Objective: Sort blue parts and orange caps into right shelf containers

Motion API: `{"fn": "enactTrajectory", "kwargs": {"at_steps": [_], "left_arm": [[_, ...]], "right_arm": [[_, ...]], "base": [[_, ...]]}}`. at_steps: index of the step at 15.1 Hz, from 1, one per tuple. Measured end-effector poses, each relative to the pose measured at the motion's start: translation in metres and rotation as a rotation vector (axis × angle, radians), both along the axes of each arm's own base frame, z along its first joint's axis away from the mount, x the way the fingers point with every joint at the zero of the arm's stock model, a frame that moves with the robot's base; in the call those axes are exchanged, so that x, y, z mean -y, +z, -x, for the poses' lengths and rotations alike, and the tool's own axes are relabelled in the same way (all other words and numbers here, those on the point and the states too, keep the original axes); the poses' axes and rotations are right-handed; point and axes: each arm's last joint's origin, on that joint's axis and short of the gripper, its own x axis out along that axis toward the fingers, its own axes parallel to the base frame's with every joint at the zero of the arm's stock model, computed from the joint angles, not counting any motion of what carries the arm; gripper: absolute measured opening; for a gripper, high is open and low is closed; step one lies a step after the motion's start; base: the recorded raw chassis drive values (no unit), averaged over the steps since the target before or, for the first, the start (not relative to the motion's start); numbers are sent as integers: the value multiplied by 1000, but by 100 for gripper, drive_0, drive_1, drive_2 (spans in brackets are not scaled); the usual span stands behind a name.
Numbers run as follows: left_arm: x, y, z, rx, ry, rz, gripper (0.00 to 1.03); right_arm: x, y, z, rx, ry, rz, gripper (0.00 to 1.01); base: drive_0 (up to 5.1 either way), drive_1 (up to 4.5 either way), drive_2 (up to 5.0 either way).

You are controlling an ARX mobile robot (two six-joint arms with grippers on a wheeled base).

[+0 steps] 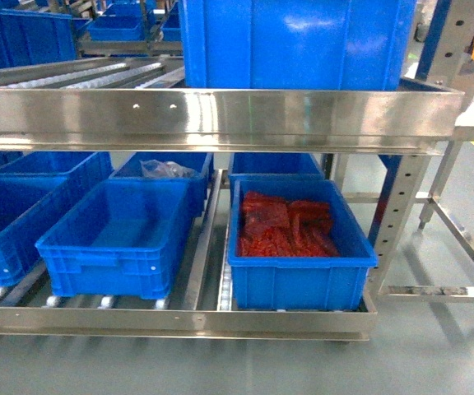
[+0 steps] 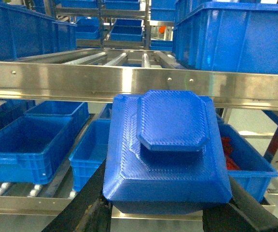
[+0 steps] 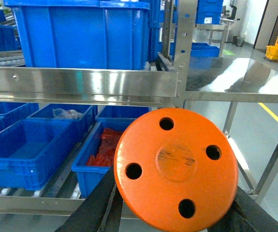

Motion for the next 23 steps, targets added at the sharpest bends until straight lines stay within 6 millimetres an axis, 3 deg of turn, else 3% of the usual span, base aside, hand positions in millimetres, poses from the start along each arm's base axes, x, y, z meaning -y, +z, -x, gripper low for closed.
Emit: {"fn": "enactTrajectory", "kwargs": {"at_steps": [23], "left_arm": [[0,0,0,-1,0,0,43]], "right_arm": [[0,0,0,-2,0,0,41]], "base": [[-491,245,245]]}}
